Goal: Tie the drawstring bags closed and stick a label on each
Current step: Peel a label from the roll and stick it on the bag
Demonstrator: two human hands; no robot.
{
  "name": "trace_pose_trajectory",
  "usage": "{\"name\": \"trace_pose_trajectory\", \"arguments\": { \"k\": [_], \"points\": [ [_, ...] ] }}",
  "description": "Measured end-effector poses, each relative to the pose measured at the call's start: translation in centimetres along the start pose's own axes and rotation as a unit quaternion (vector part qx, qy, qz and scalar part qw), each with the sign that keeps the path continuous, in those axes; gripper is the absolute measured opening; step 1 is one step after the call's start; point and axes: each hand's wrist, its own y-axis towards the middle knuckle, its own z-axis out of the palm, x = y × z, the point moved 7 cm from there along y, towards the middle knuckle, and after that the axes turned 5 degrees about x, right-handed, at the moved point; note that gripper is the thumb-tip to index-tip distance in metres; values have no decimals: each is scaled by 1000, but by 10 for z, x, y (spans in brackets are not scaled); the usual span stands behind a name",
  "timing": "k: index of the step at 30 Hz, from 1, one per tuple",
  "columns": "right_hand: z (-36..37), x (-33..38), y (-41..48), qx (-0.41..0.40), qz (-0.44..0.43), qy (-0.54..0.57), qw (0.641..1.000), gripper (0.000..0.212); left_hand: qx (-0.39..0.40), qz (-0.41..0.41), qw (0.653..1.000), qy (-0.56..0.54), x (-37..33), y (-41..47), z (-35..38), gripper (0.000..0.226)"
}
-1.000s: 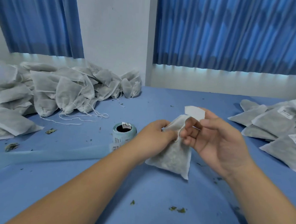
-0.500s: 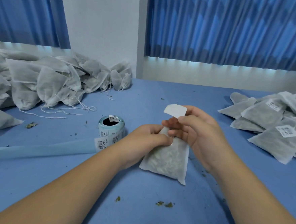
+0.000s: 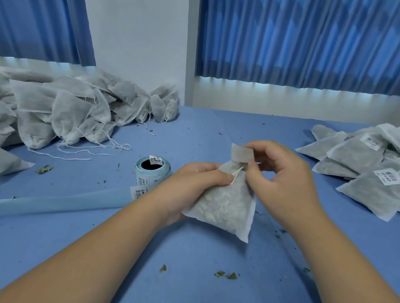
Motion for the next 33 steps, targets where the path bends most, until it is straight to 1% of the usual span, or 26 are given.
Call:
{"name": "trace_pose_trajectory", "arguments": {
  "k": [3,7,12,16,19,21,22,25,28,31,33],
  "points": [
    [0,7,0,0,-50,-57,997,30,-1,9,1000,-9,-2,-1,-2,17],
    [4,11,-1,23,-104,-113,988,29,10,18,1000,-22,-3,-1,-2,18],
    [9,7,-3,77,-110,-141,981,29,22,22,999,-23,-2,0,-1,23],
    [11,10,-3,107,-107,-152,977,30,7,21,1000,-21,-1,0,-4,14],
    [12,12,-5,118,-104,-151,976,31,-24,8,1000,-13,1,2,-9,34],
    [13,13,-5,127,-102,-146,976,33,-28,-13,999,-26,4,3,-10,51],
    [14,13,-5,136,-99,-146,975,35,-29,-20,999,-30,5,3,-10,55],
    [23,11,-7,180,-90,-163,966,47,-61,0,998,-14,2,1,-12,39],
    [33,10,-10,216,-88,-186,954,59,-105,19,994,-35,1,-1,-16,30],
    [36,10,-10,221,-84,-194,952,59,-157,20,986,-54,1,-2,-22,26],
    [34,11,-11,190,-78,-169,964,53,-180,23,981,-61,0,-3,-25,24]
  ]
}}
